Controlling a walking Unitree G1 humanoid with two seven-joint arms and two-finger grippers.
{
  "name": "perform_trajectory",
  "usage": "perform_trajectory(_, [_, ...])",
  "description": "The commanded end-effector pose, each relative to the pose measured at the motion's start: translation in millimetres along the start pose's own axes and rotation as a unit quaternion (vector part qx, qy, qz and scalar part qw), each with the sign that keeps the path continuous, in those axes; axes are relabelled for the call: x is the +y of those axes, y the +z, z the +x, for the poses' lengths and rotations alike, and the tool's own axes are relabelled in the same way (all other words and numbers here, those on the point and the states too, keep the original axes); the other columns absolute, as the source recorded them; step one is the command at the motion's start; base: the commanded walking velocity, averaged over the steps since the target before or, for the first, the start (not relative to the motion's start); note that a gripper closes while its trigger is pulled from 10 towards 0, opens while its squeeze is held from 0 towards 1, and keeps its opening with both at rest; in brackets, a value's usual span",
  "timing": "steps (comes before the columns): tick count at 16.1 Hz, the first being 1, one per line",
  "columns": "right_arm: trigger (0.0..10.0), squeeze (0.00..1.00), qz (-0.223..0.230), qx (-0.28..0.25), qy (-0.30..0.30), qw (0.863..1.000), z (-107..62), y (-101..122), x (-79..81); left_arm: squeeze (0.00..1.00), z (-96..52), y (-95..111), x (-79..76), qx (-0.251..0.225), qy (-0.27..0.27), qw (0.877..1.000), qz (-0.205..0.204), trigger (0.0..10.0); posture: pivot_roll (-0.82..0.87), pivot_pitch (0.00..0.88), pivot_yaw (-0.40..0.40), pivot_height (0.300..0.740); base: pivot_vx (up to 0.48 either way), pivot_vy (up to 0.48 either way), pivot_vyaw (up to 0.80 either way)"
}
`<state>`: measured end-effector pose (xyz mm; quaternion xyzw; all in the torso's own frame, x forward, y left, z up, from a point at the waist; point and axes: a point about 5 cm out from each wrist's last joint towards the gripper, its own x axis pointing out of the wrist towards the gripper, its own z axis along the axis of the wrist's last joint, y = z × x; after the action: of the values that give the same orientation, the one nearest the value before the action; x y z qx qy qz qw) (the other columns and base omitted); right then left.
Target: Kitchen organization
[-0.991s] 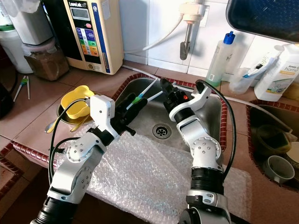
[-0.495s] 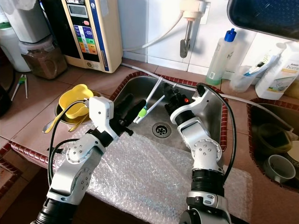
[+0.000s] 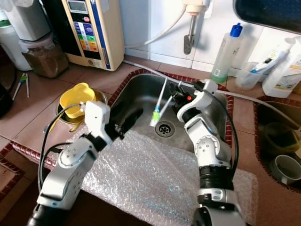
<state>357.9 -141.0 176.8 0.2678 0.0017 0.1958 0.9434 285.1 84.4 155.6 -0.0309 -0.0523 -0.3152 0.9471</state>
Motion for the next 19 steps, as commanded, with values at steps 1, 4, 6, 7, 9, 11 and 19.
perform_trajectory(1, [0.0,0.0,-0.056,0.023,0.022,0.998,4.1,-4,1.7,1.0,-6.7,2,4.6,0.01,0.0,1.0,0.009,10.0,0.09,0.094,0.047,0.74,0.0,0.0,0.0])
perform_trajectory(4, [0.0,0.0,-0.137,0.055,0.031,0.989,6.2,-12,-8.8,1.0,-21.5,-6,12.8,0.043,-0.003,0.999,0.008,10.0,0.09,0.097,0.047,0.74,0.0,0.0,0.0])
perform_trajectory(6, [0.0,0.0,-0.189,0.076,0.025,0.979,5.5,-21,-18.4,1.0,-22.3,-8,12.9,0.055,-0.027,0.998,0.035,10.0,0.09,0.094,0.045,0.74,0.0,0.0,0.0])
perform_trajectory(7, [0.0,0.0,-0.198,0.081,0.022,0.977,4.6,-23,-20.8,1.0,-20.0,-7,13.1,0.054,-0.027,0.997,0.036,10.0,0.1,0.093,0.045,0.74,0.0,0.0,0.0])
perform_trajectory(9, [0.0,0.0,-0.211,0.086,0.014,0.974,0.9,-28,-30.2,1.0,-14.8,-3,7.1,0.044,-0.022,0.998,0.029,10.0,0.09,0.094,0.038,0.74,0.0,0.0,0.0])
perform_trajectory(11, [0.0,0.0,-0.218,0.089,0.0,0.972,-2.2,-32,-36.3,1.0,-16.8,-6,1.6,0.047,-0.031,0.998,0.029,10.0,0.08,0.082,0.039,0.74,0.0,0.0,0.0])
perform_trajectory(19, [10.0,1.0,-0.241,0.097,-0.014,0.965,-14.7,-48,-42.6,1.0,-31.5,-18,11.4,0.087,-0.001,0.995,0.041,10.0,0.06,0.082,0.045,0.74,0.0,0.0,0.0])
